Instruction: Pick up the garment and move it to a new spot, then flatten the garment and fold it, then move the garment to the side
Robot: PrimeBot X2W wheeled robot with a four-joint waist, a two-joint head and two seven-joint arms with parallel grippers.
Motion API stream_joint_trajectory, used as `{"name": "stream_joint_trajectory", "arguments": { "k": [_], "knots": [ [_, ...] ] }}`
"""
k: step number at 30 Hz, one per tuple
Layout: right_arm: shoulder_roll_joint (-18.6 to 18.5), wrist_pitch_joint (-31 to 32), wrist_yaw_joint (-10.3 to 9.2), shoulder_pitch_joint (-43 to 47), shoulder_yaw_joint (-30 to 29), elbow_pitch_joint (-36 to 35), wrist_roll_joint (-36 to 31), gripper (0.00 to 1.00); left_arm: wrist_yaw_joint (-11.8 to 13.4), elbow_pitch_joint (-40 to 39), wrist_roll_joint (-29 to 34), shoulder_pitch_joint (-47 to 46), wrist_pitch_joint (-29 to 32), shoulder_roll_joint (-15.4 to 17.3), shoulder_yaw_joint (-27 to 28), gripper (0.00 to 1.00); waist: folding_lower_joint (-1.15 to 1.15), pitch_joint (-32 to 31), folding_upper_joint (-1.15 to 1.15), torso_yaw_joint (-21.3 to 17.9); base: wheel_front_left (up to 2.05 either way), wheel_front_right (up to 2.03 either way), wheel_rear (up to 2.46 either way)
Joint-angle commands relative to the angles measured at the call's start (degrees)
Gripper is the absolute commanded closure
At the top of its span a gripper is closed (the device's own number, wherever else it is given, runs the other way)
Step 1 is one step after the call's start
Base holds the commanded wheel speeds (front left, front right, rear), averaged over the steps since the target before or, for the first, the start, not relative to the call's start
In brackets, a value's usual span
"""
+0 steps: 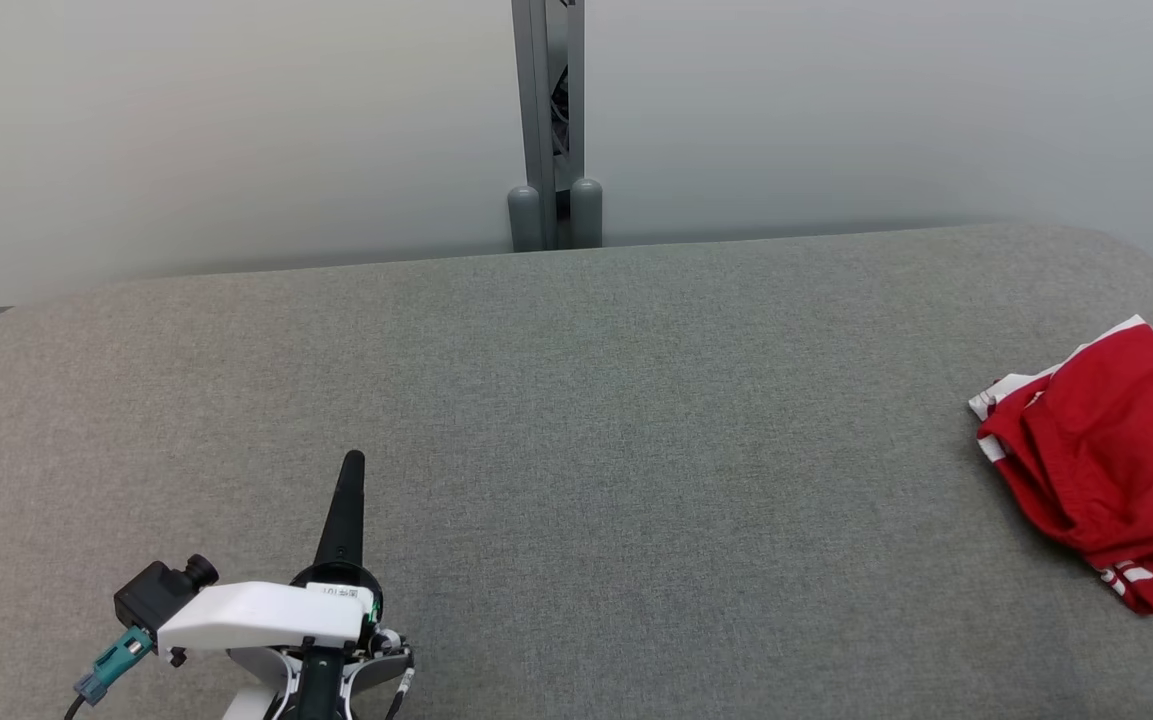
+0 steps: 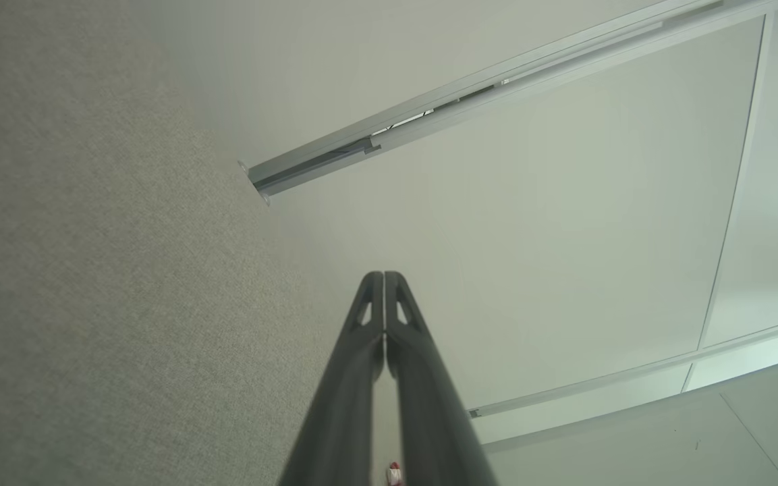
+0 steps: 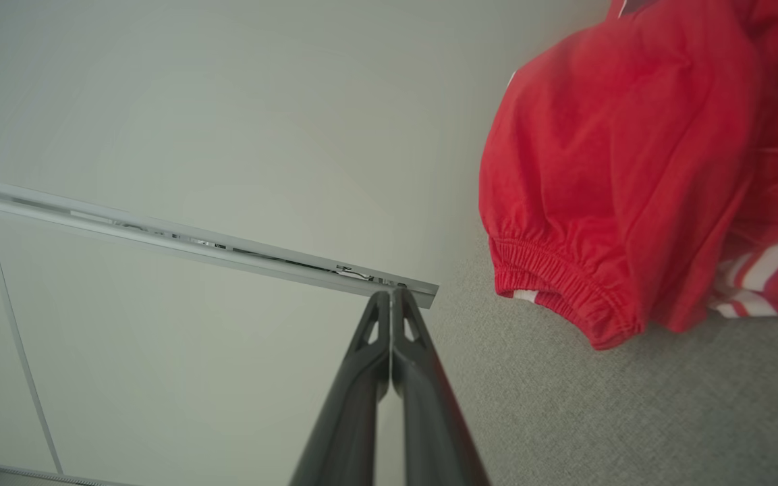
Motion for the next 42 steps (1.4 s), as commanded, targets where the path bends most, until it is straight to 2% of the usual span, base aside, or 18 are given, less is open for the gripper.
{"name": "stream_joint_trajectory", "arguments": {
  "k": [1,31,42],
  "knots": [
    [-0.7,0.6,0.01,-1.2,-0.6,0.2,1.4,1.00,-0.6,0.0,-1.3,-1.2,-0.1,0.0,0.4,1.00,0.00,0.0,0.00,0.0,0.00,0.00,0.00],
    [-0.9,5.9,0.00,-2.8,-5.5,2.5,14.1,1.00,-4.3,2.3,-11.9,-3.0,-0.5,-3.0,0.8,1.00,0.00,0.3,0.00,-0.3,0.00,0.00,0.00],
    [-0.9,6.6,0.00,-3.1,-6.4,2.9,15.8,1.00,-4.9,2.6,-13.2,-3.4,-0.5,-3.5,0.8,1.00,0.00,0.3,0.00,-0.4,0.00,0.00,0.00]
  ]
}}
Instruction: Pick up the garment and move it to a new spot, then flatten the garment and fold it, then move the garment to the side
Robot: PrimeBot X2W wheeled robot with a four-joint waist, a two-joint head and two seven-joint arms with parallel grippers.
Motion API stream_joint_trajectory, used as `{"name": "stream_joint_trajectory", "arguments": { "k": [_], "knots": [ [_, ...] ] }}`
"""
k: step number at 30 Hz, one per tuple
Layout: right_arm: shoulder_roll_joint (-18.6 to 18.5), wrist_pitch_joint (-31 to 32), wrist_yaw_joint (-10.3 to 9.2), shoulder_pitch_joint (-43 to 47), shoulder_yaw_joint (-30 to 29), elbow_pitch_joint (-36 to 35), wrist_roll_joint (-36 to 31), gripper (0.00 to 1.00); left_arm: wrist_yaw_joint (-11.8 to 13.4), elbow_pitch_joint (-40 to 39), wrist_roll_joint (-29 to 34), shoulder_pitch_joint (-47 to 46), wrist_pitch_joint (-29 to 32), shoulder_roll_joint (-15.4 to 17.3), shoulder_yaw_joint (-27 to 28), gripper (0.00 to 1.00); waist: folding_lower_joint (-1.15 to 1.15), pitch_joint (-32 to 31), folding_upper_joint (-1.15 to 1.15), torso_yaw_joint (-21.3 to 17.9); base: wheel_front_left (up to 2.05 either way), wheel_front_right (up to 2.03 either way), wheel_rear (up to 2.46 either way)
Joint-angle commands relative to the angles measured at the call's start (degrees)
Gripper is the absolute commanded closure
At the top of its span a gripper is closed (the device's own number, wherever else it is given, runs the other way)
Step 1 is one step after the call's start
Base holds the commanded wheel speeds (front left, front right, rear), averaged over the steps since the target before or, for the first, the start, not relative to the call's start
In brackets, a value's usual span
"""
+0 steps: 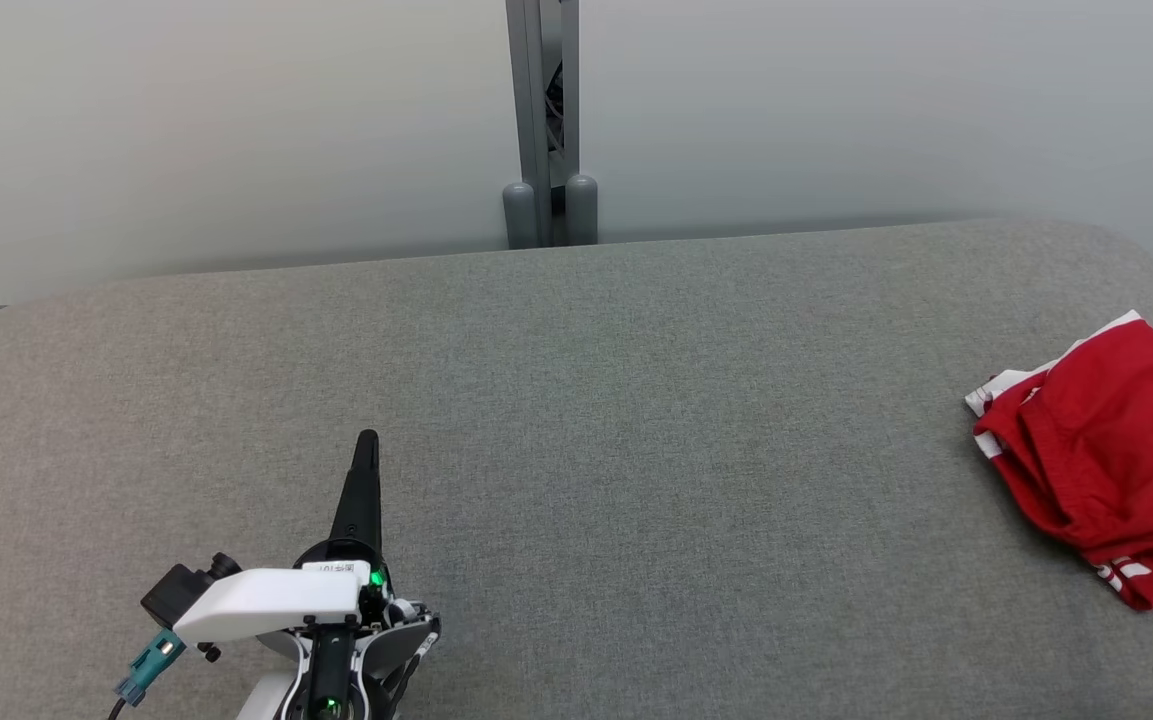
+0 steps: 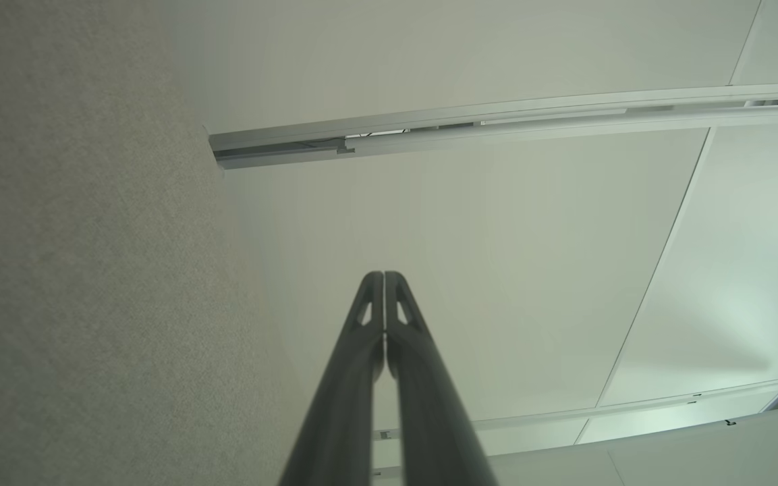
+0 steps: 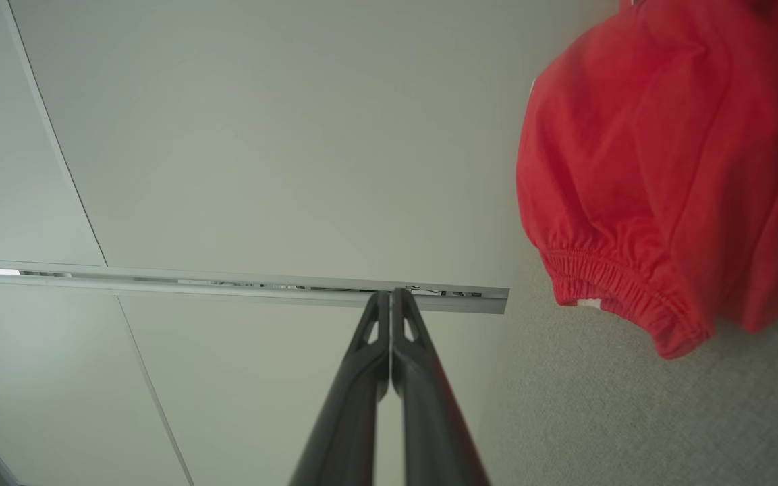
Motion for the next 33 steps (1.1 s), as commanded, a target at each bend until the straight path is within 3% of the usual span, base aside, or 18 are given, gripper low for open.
{"name": "stream_joint_trajectory", "arguments": {
  "k": [1,33],
  "knots": [
    [-0.5,0.2,0.00,-0.5,-0.3,-0.1,0.4,1.00,-0.3,0.1,-0.1,-1.0,-0.1,0.1,0.2,1.00,0.00,0.0,0.00,0.0,0.00,0.00,0.00],
    [-0.2,0.4,0.00,-0.7,-0.5,-0.1,0.1,1.00,-0.3,0.1,-0.1,-1.0,-0.1,0.1,0.2,1.00,0.00,0.0,0.00,0.0,0.00,0.00,0.00]
  ]
}}
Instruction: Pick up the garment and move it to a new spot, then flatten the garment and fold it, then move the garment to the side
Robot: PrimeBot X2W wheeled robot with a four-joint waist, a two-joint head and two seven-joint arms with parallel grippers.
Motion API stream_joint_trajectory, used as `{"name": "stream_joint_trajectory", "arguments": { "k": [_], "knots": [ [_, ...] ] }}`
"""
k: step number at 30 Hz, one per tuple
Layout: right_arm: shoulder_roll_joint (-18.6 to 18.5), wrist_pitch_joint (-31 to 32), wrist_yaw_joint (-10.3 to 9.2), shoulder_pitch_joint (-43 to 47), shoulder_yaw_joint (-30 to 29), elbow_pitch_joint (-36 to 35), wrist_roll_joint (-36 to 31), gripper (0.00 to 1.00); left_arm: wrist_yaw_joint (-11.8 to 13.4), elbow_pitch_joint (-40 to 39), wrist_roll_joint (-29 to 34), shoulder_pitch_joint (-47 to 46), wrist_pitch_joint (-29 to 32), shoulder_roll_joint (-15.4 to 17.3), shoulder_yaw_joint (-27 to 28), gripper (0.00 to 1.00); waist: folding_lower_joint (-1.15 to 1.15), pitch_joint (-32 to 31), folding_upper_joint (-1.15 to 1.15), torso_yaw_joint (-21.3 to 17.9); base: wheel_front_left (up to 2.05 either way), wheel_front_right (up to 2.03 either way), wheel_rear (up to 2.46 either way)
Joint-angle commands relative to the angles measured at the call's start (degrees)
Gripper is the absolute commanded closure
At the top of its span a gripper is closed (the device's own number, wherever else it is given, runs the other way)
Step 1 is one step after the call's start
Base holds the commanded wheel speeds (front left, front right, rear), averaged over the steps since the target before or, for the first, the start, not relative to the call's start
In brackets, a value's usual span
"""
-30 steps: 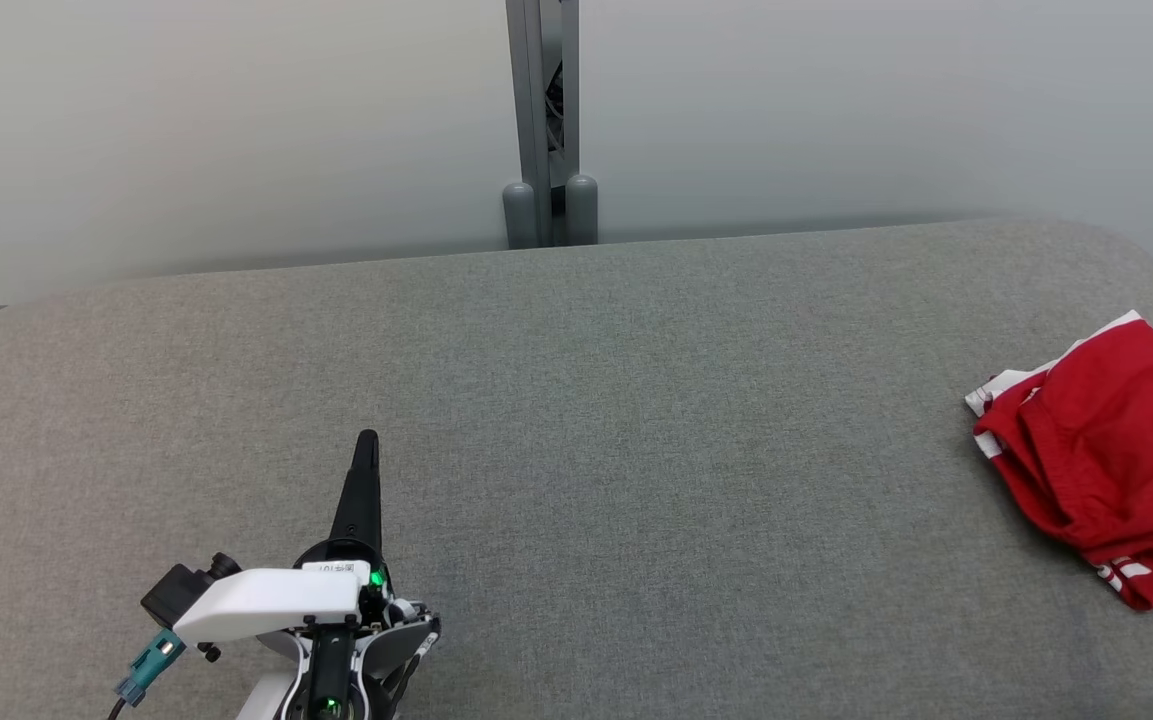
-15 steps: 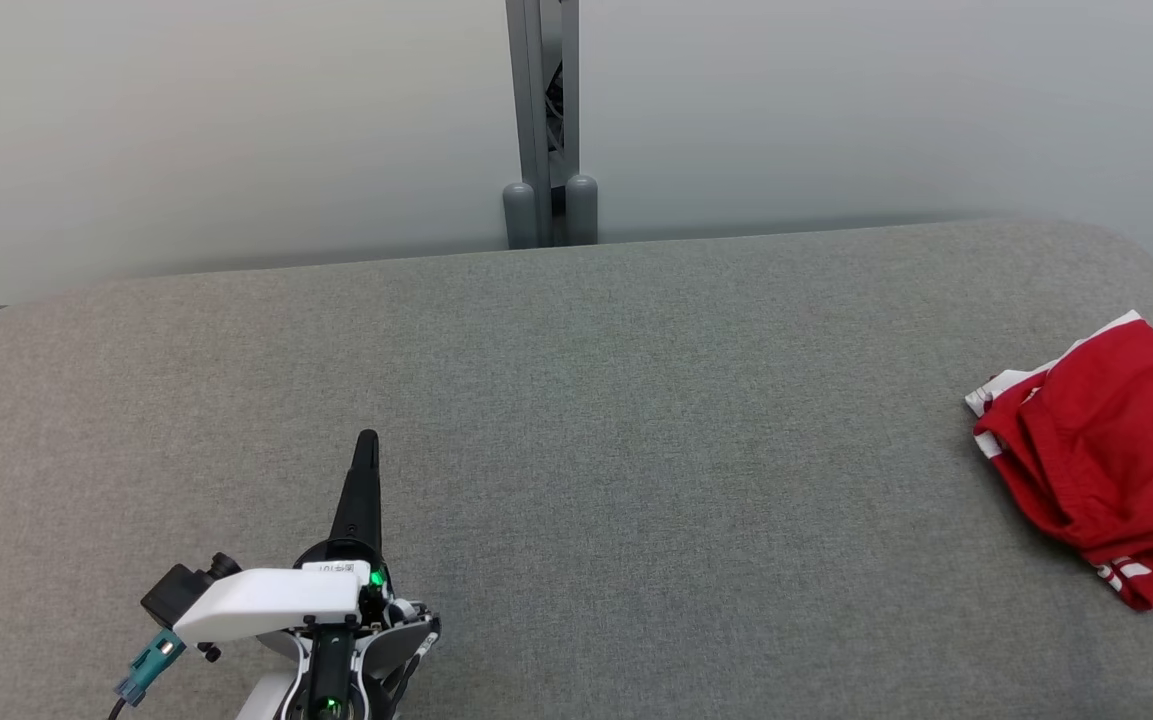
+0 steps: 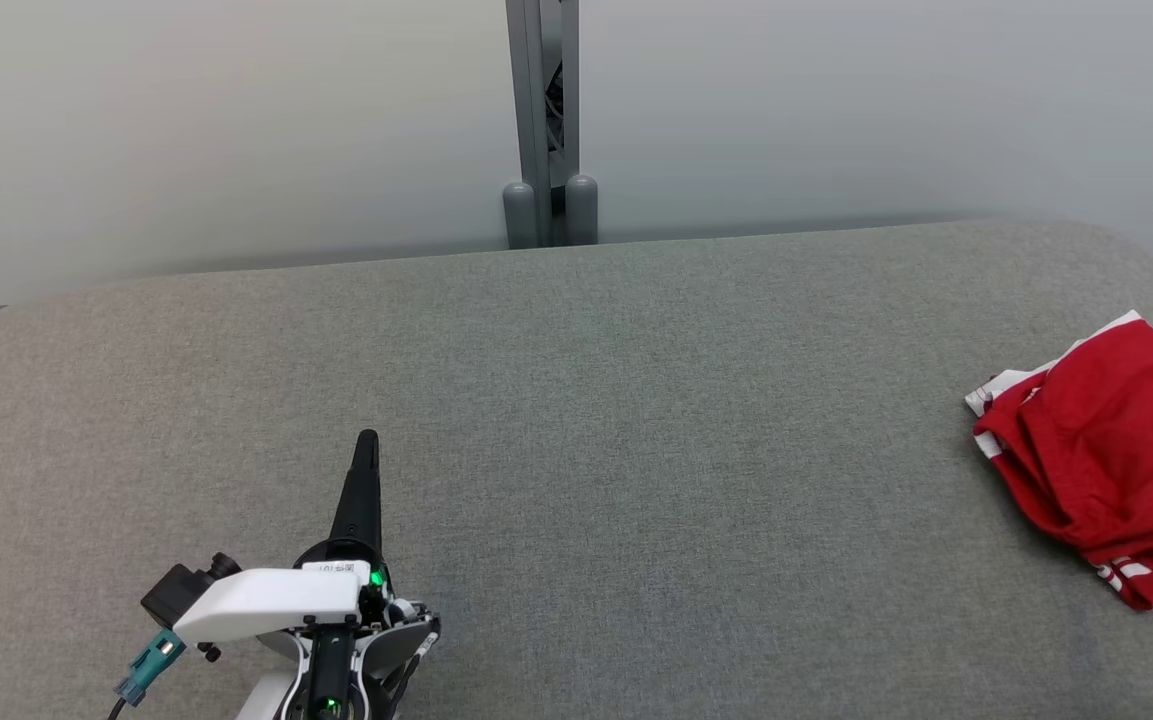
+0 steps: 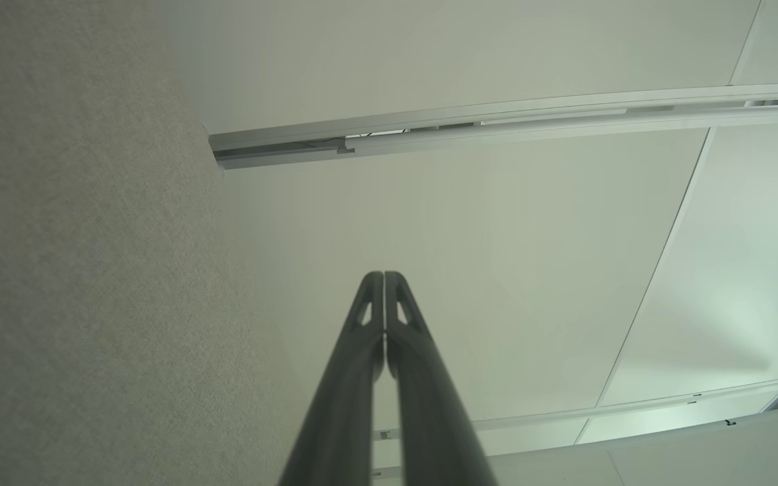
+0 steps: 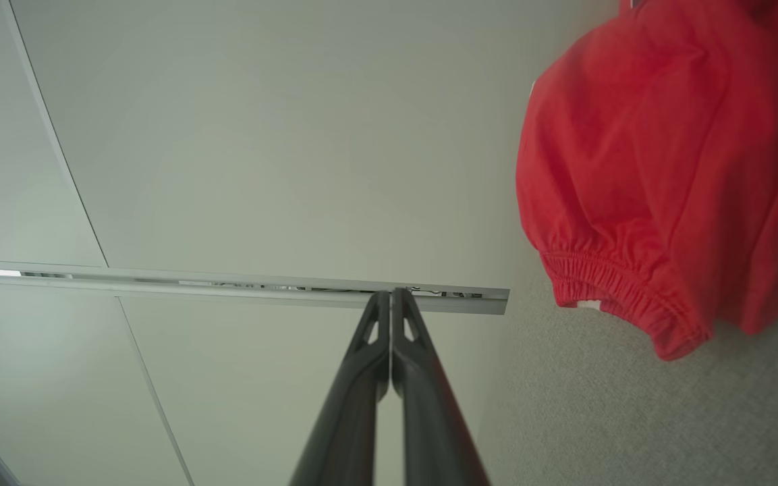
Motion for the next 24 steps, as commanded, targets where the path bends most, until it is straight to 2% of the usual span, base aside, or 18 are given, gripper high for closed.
{"name": "stream_joint_trajectory", "arguments": {
  "k": [1,24],
  "knots": [
    [-0.3,0.3,0.00,-0.7,-0.2,-0.1,0.1,1.00,-0.3,0.1,-0.1,-1.0,-0.1,0.1,0.2,1.00,0.00,0.0,0.00,0.0,0.00,0.00,0.00],
    [-0.2,0.4,0.00,-0.7,-0.3,-0.1,-0.1,1.00,-0.3,0.1,-0.1,-1.0,-0.1,0.1,0.2,1.00,0.00,0.0,0.00,0.0,0.00,0.00,0.00]
  ]
}}
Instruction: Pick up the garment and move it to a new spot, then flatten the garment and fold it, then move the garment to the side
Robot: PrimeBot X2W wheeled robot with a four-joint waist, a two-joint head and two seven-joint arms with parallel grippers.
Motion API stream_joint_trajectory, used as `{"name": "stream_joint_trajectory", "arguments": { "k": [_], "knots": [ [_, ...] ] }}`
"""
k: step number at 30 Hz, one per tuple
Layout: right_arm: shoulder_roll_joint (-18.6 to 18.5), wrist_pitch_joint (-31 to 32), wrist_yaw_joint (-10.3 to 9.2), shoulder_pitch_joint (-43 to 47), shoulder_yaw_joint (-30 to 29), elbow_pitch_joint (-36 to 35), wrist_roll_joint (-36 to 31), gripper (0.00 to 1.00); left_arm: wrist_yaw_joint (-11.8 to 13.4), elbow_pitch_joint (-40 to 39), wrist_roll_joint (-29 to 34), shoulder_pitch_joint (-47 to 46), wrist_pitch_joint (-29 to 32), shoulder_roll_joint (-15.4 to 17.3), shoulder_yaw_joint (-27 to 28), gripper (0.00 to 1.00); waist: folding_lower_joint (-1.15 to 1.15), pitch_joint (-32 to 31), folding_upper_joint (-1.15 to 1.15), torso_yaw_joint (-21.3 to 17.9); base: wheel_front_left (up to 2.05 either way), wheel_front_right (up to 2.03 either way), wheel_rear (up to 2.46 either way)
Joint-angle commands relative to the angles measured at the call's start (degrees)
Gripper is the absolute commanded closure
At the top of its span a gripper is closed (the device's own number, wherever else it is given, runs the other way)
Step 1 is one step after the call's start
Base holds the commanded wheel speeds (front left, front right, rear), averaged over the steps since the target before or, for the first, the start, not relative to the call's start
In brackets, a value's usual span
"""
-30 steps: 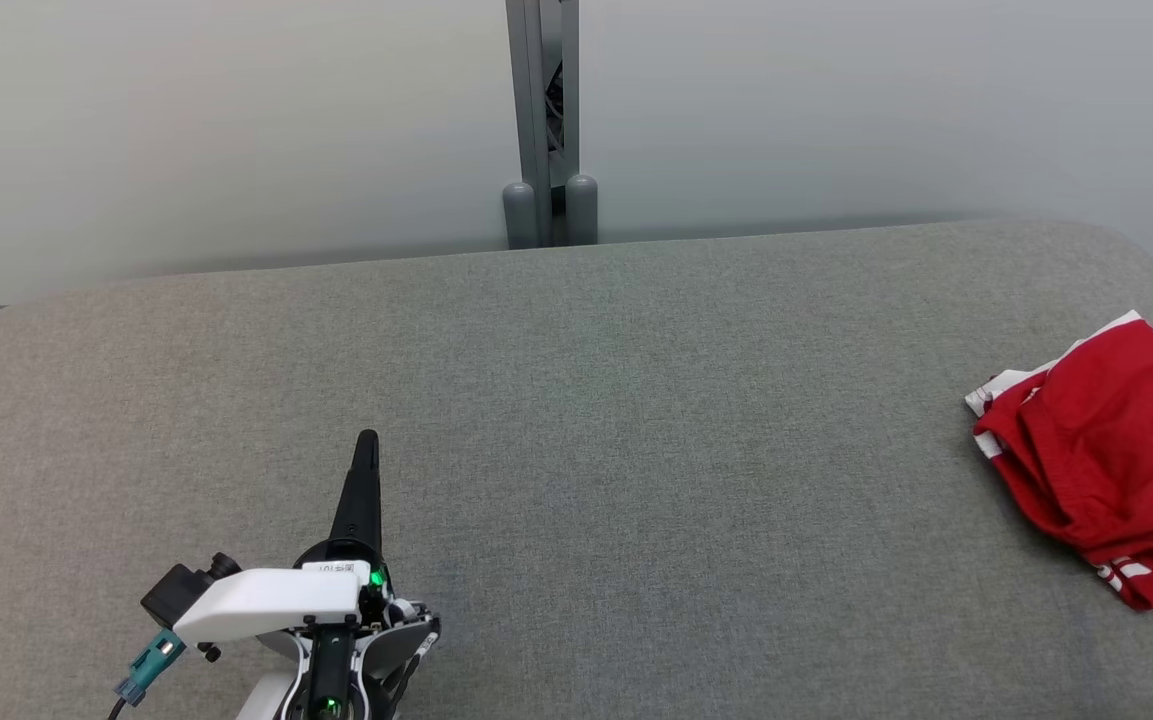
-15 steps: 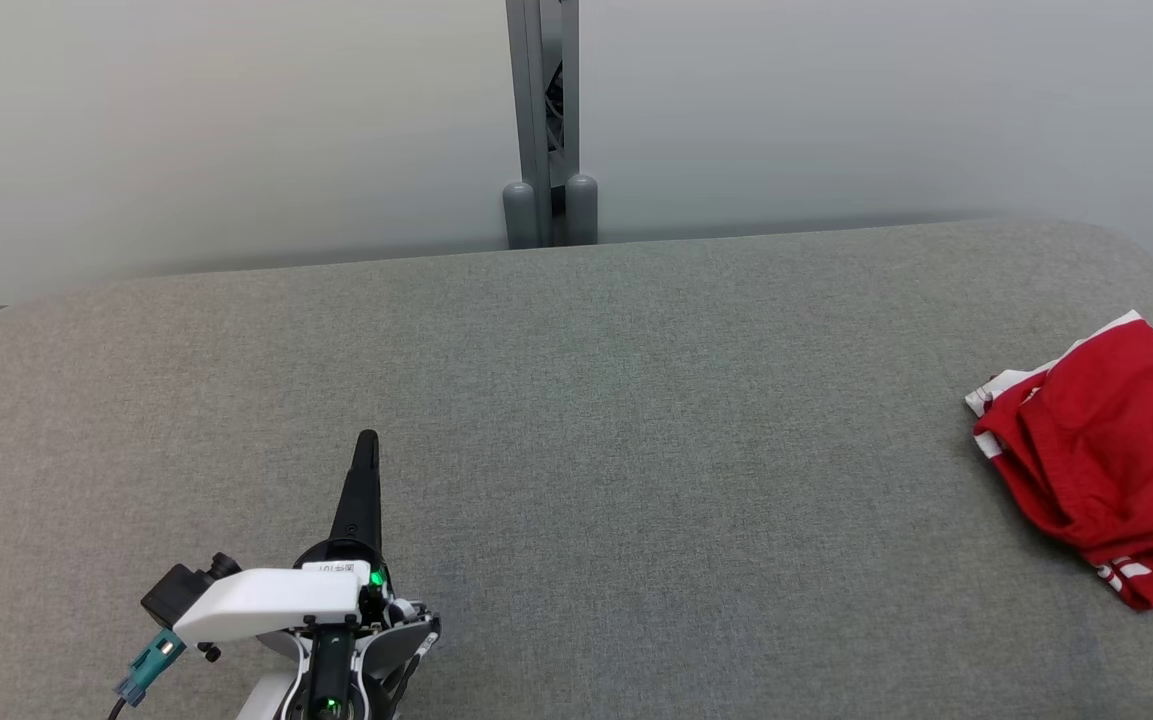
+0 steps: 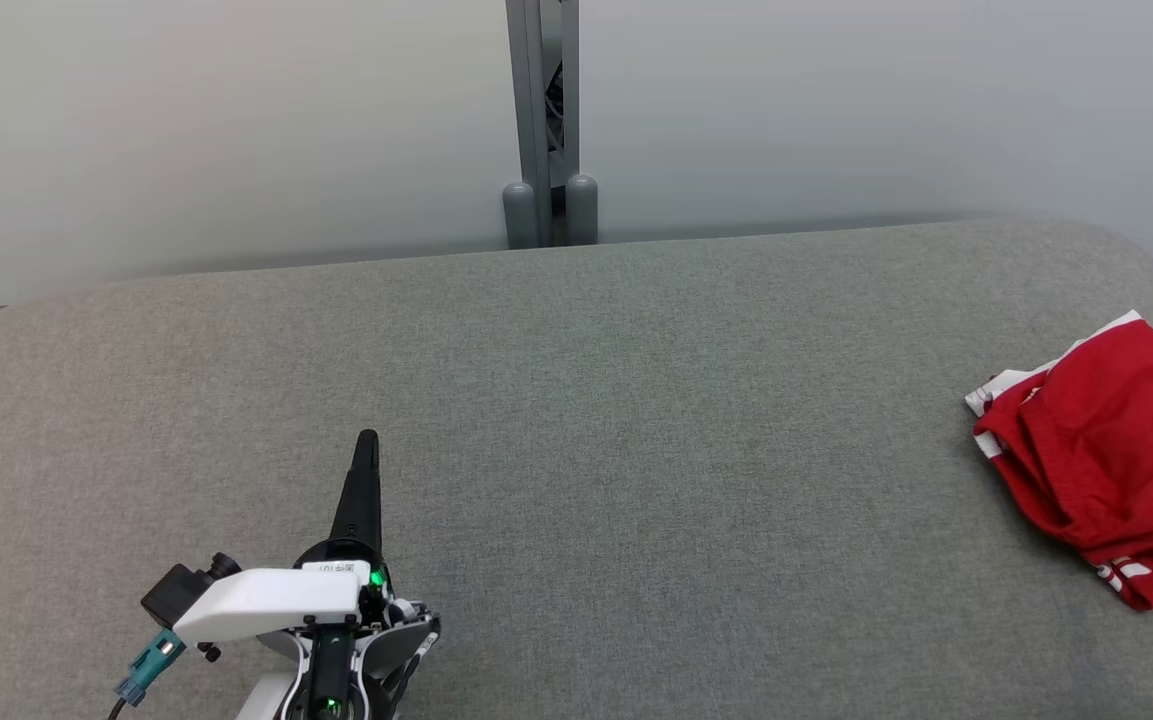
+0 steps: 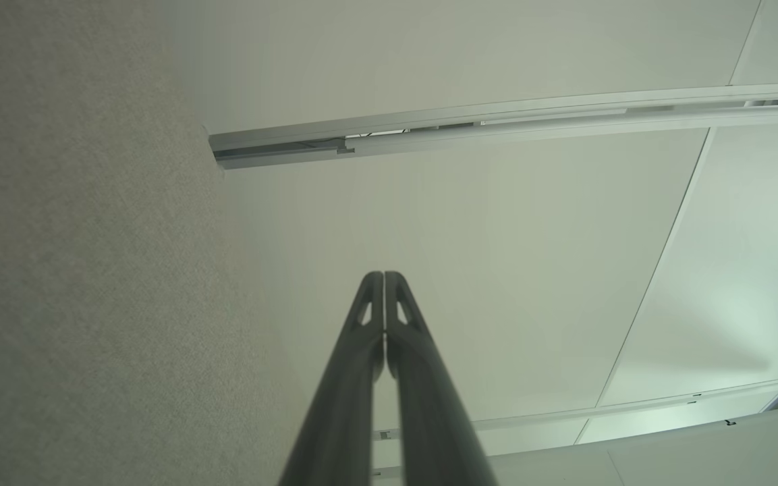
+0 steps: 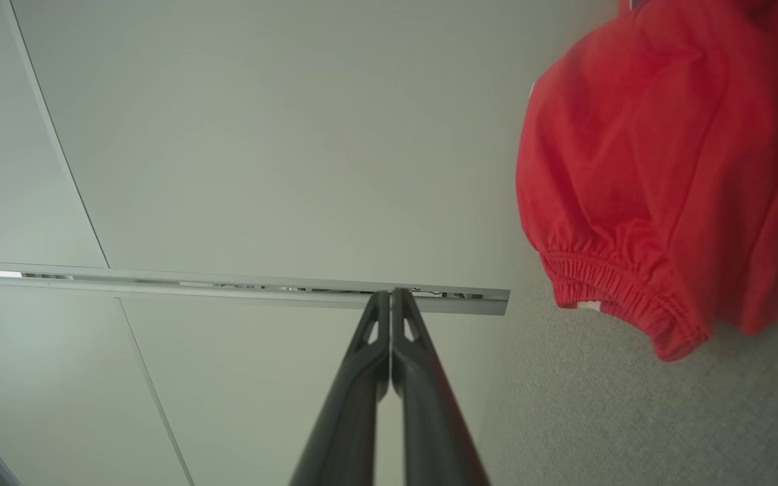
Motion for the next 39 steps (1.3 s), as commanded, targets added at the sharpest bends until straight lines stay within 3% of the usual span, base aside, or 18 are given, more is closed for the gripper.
{"name": "stream_joint_trajectory", "arguments": {
  "k": [1,39],
  "knots": [
    [-0.3,0.3,0.00,-0.7,-0.1,-0.1,-0.1,1.00,-0.3,0.1,-0.1,-1.0,-0.1,0.1,0.2,1.00,0.00,0.0,0.00,0.0,0.00,0.00,0.00],
    [-0.1,0.4,0.00,-0.7,-0.3,-0.1,-0.3,1.00,-0.3,0.1,-0.1,-1.0,-0.2,0.1,0.2,1.00,0.00,0.0,0.00,0.0,0.00,0.00,0.00]
  ]
}}
